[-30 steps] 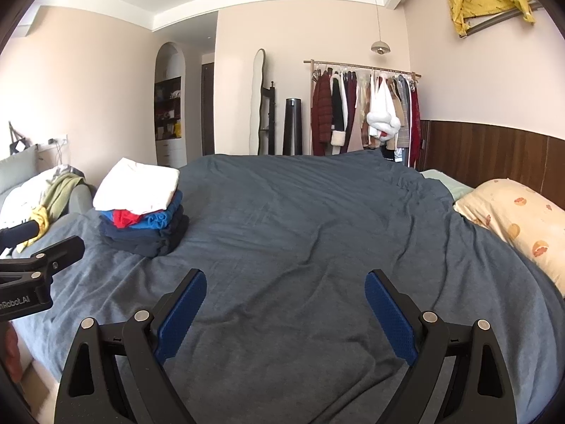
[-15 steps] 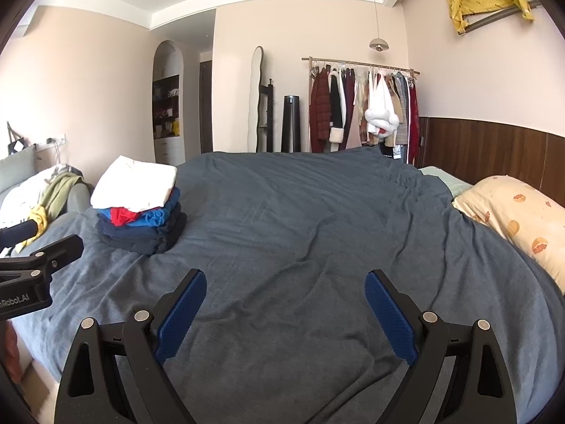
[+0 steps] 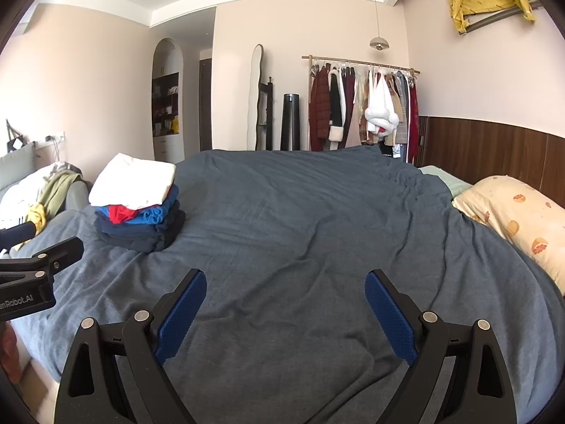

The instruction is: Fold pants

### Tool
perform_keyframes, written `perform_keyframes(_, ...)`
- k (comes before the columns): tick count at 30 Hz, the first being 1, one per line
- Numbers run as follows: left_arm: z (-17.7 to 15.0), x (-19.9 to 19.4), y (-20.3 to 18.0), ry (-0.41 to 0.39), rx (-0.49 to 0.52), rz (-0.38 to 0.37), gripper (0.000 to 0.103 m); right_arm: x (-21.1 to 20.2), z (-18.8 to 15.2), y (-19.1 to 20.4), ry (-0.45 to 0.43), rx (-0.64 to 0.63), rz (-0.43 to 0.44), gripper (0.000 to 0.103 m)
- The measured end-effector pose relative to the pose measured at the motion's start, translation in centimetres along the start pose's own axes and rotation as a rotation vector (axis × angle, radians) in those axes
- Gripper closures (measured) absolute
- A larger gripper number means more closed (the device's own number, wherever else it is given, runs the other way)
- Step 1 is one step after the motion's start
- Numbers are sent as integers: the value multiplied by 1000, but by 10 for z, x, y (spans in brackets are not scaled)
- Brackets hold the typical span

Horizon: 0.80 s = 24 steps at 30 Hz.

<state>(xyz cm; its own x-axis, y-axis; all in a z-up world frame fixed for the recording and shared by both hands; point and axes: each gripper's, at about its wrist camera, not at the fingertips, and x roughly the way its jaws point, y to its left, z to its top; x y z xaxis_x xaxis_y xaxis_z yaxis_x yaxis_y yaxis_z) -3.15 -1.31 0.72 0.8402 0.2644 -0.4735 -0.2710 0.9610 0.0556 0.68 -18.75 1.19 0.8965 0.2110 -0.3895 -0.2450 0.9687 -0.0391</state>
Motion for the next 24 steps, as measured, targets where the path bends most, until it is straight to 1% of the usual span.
perform_keyframes(8, -3, 1, 0, -2, 8, 14, 0, 0, -1, 0, 2, 0, 1, 11)
perform_keyframes(12, -3, -1, -5, -21, 30, 38, 0, 2, -3, 0, 6, -4, 2, 11)
perform_keyframes(18, -3, 0, -7, -22, 34, 25, 0, 3, -5, 0, 9, -6, 1, 11)
perform_keyframes(24, -4, 1, -4, -18, 24, 34, 0, 3, -6, -1, 8, -7, 1, 11)
